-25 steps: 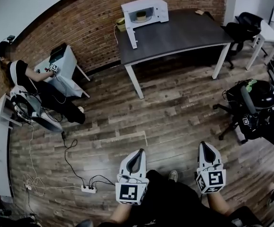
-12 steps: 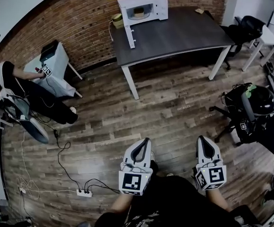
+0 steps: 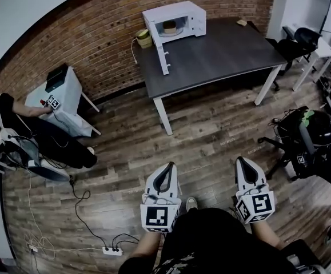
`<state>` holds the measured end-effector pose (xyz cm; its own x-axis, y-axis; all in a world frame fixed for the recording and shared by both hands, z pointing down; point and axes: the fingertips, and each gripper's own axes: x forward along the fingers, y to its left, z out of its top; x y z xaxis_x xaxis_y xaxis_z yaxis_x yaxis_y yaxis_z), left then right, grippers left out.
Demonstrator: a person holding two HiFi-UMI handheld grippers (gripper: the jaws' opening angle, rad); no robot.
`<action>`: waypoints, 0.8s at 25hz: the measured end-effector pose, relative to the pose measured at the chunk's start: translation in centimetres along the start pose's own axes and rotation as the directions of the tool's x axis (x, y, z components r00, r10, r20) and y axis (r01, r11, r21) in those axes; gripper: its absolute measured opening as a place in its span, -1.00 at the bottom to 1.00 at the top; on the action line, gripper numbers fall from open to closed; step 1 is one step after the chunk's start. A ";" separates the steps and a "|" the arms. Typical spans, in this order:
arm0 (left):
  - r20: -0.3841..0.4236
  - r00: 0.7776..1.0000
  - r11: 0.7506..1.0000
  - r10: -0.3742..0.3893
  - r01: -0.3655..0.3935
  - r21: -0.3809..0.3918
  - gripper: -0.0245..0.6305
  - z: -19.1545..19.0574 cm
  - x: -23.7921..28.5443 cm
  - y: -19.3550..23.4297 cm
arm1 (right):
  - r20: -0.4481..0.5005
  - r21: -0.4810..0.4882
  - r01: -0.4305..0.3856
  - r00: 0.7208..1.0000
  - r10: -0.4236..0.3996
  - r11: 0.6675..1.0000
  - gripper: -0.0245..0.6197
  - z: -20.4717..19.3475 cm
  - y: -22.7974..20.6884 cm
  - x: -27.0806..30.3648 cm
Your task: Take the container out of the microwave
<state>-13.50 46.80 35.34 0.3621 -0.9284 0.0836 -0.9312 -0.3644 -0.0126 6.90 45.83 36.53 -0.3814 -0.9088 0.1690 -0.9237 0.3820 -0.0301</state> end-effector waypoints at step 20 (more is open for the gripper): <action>-0.046 0.999 0.999 0.025 -0.026 -0.036 -0.91 -2.0 7.9 7.0 | -0.020 -0.029 0.022 1.000 -0.022 0.999 -0.73 0.1 -1.4 10.1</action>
<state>-17.24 37.06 37.91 0.3368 -0.9328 0.1286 -0.9413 -0.3370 0.0206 4.29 36.10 38.23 -0.3599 -0.9136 0.1893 -0.9303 0.3669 0.0021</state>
